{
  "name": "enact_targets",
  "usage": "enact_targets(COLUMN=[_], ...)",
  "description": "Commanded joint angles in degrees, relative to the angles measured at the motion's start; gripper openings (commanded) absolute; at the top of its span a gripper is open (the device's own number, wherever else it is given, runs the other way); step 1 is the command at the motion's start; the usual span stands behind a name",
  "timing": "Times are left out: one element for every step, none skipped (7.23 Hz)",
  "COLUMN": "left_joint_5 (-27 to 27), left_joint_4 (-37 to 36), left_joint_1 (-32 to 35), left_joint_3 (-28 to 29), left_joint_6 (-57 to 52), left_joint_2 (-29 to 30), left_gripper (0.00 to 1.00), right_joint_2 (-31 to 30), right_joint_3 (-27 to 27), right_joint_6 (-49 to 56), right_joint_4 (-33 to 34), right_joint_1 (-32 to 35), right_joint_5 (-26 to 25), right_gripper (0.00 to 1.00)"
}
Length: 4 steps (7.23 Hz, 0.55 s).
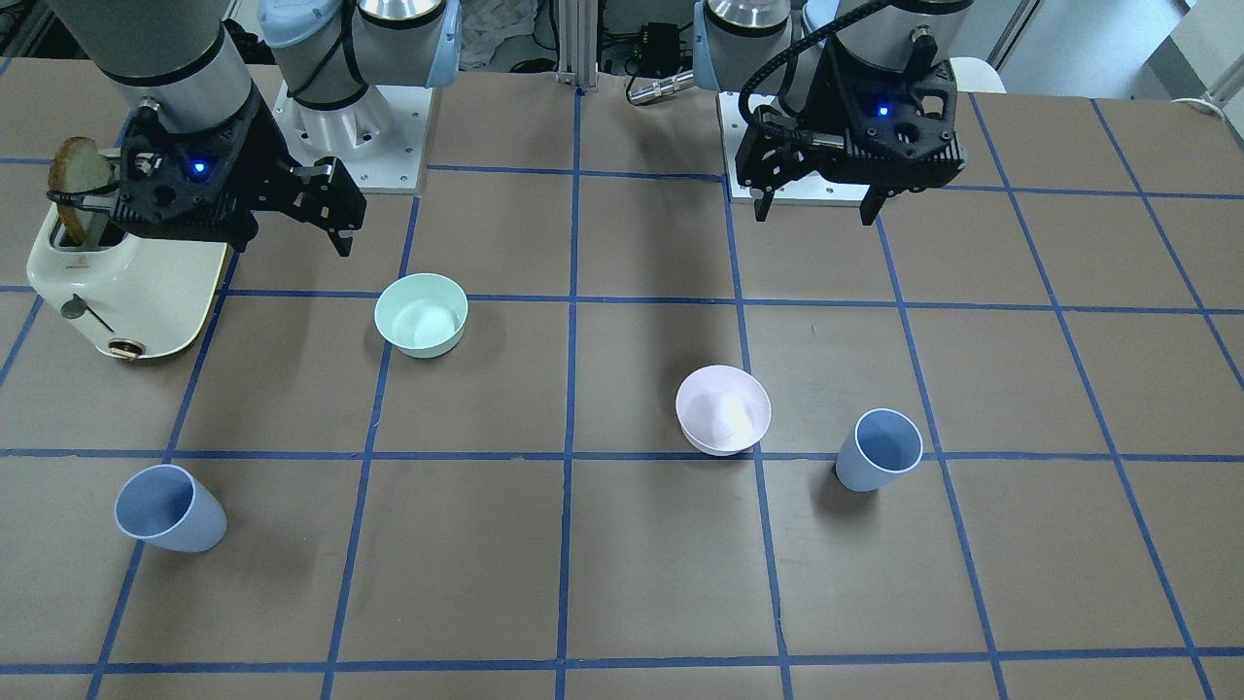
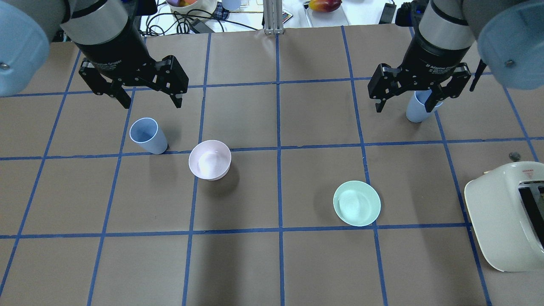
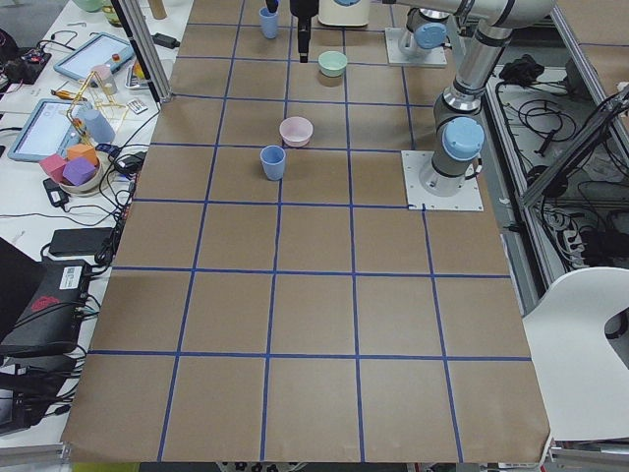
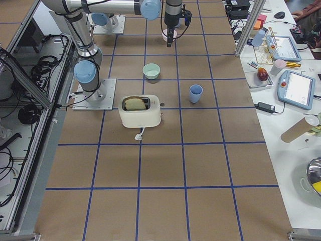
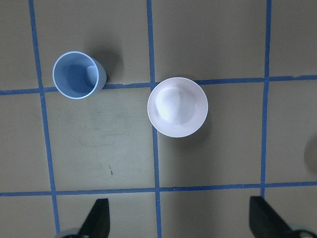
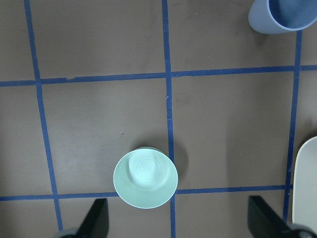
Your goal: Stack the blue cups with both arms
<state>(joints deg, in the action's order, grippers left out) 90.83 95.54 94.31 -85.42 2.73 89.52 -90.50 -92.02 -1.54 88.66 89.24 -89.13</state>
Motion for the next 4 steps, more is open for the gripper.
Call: enact_targets(left_joint_5=[0.0, 0.0, 0.0, 0.0], left_joint_4=[0.0, 0.0, 0.0, 0.0], left_joint_1=[0.0, 0.0, 0.0, 0.0], left_joint_3=[-0.1, -0.1, -0.1, -0.1], left_joint_6=[0.0, 0.0, 0.0, 0.0], left_joint_2=[0.0, -0.2, -0.2, 0.0], left_gripper=[1.00, 1.00, 1.00, 1.00], right_joint_2=[0.5, 0.4, 0.4, 0.4], right_joint_3=[-0.8, -1.5, -1.7, -1.7], right_joint_6=[0.1, 0.1, 0.2, 0.3], right_joint_4=[0.7, 1.0, 2.4, 2.8], right_joint_1=[-0.1, -0.4, -0.4, -0.4], right_joint_5=[0.6, 0.7, 0.7, 0.5], right_gripper=[1.00, 1.00, 1.00, 1.00])
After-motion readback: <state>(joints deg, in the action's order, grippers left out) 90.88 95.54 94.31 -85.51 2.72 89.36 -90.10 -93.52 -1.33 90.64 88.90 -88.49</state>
